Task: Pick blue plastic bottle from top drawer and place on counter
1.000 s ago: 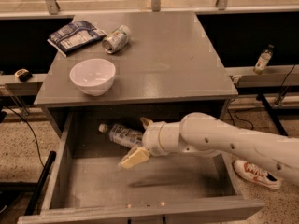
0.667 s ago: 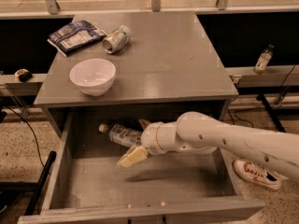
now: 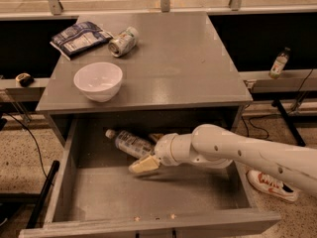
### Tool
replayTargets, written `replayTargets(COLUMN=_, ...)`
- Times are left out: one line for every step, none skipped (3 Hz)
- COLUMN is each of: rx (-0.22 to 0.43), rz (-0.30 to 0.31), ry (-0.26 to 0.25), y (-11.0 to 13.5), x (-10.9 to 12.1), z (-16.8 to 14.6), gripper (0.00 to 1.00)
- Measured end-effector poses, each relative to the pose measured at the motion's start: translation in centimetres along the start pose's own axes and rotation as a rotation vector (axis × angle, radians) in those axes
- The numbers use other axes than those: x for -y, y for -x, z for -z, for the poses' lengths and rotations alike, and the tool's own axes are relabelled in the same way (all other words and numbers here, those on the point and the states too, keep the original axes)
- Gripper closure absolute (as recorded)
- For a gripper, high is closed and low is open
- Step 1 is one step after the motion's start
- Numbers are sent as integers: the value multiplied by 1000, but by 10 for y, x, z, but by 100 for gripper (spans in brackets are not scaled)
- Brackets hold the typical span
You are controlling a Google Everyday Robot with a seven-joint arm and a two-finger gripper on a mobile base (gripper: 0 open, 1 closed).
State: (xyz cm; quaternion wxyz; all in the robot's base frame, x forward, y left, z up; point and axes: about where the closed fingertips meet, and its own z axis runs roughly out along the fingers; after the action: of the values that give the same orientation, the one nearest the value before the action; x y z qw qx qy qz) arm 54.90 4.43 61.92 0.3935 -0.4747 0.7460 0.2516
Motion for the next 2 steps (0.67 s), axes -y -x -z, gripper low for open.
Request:
replayTargets(rx=49, rz=-12, ry=8, y=-5, x=4, z=-1, gripper=42)
replayTargets(rx=145, rz=-31, ry=39, y=-5, x=6, z=2, gripper=65)
